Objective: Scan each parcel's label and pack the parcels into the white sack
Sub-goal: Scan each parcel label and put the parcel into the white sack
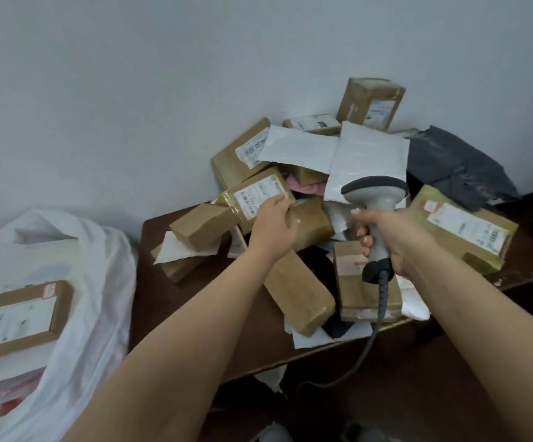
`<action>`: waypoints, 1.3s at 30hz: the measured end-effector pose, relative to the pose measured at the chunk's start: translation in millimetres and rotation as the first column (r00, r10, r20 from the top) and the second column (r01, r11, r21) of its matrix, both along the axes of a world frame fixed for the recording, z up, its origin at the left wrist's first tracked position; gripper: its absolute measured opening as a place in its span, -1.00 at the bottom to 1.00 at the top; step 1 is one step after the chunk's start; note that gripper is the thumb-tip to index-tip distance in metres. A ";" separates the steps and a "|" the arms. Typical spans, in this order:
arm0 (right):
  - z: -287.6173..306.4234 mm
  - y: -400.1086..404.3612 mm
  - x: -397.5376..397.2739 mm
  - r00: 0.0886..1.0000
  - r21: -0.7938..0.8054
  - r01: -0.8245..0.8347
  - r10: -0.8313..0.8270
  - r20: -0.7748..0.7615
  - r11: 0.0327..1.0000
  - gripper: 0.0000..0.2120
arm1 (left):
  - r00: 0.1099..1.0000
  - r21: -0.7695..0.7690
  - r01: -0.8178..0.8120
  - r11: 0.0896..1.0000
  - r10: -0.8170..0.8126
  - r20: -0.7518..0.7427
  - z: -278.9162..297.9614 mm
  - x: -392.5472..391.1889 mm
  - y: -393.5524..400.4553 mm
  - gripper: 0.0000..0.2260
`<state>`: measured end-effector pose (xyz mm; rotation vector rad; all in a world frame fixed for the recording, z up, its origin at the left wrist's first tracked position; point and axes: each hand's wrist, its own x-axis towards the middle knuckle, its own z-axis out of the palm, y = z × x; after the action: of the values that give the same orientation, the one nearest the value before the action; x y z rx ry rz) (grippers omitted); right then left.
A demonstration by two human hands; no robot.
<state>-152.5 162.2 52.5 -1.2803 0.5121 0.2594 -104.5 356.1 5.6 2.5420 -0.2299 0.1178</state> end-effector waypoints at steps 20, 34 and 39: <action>-14.8 -96.1 40.4 0.979 -0.038 0.204 -0.204 0.008 0.978 -0.87 | 0.948 0.642 0.308 0.702 -0.280 -0.148 -21.5 68.8 -110.7 -0.50; 57.5 -14.9 35.4 0.928 0.011 0.230 -0.223 0.298 0.973 -0.79 | 0.874 -0.662 -0.317 0.679 0.480 0.073 97.8 56.6 8.5 -0.48; 60.7 38.7 17.8 0.955 0.082 -0.006 -0.018 0.295 0.997 -0.78 | 0.884 -0.752 -0.353 0.557 0.461 -0.074 82.9 13.0 81.2 -0.79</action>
<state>-134.7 200.9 113.2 -1.2107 0.2465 0.0796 -91.5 437.3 88.5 1.6872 0.3289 0.4665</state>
